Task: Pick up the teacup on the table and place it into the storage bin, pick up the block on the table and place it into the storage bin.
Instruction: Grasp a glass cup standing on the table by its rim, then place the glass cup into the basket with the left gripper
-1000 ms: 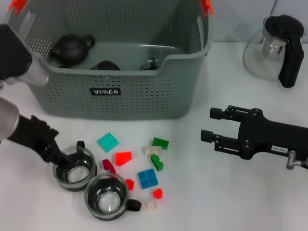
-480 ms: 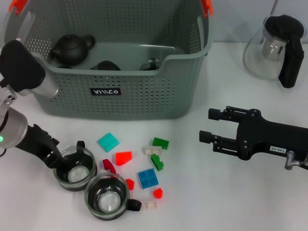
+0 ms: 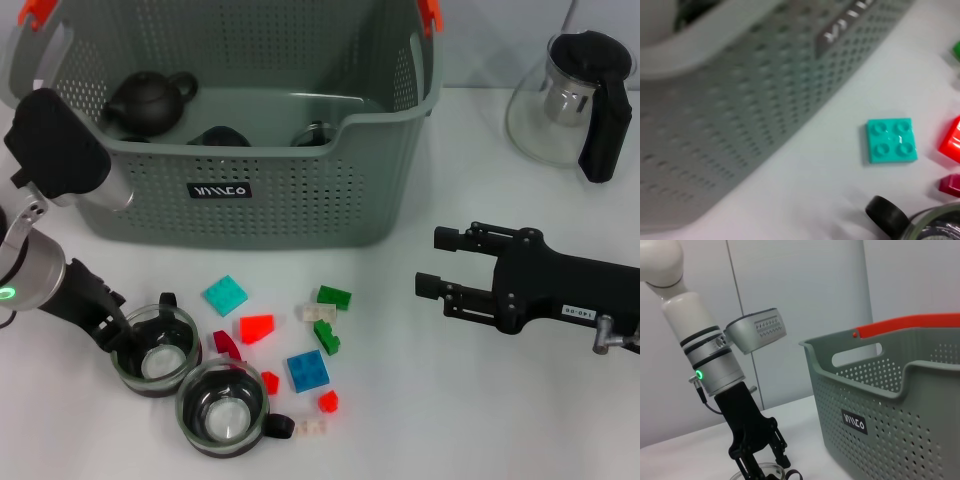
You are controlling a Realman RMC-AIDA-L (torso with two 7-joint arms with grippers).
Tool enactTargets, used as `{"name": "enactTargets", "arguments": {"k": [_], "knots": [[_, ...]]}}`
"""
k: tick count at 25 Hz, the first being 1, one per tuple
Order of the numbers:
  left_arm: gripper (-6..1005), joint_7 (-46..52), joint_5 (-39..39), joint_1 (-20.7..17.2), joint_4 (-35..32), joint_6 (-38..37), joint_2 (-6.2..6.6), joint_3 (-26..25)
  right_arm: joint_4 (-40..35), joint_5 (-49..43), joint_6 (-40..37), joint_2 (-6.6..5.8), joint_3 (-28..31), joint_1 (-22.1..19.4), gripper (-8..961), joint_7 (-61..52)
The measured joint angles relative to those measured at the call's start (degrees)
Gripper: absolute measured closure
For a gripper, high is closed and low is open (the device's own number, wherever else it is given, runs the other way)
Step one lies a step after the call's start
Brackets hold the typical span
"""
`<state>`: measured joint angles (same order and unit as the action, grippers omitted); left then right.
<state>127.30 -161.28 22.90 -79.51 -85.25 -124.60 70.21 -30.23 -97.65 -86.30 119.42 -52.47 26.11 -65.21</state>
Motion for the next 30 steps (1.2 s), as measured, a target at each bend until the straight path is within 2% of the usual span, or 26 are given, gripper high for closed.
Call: {"name": "enactTargets", "arguments": {"k": [6,9,19,27,30], "knots": [[276,1.2,-0.1,0.1,-0.7,-0.2,0.08,0.8,0.0,0.0,0.0,-0.06,0.0,-0.2,260,0.0],[471,1.4,-0.1,0.2,-0.9,-0.3,0.13,0.8,0.1,0.0,0.1,-0.12,0.0,-0.2,260,0.0],[897,3.0,-0.6,0.4,-2.0,-1.3,0.16,1.0,0.1,0.0,0.1,-0.16,0.0,-0.2,259,0.0],[957,4.3,0.0,0.4,-4.3,-3.8,0.21,0.1,0.1,0.0,0.1,-0.16,0.1,-0.2,259,0.0],[955,2.0,3.5,0.8,-5.4,-6.4,0.48,-4.6,0.1,0.0,0.1,-0.16,0.1,-0.2,262,0.0]]}}
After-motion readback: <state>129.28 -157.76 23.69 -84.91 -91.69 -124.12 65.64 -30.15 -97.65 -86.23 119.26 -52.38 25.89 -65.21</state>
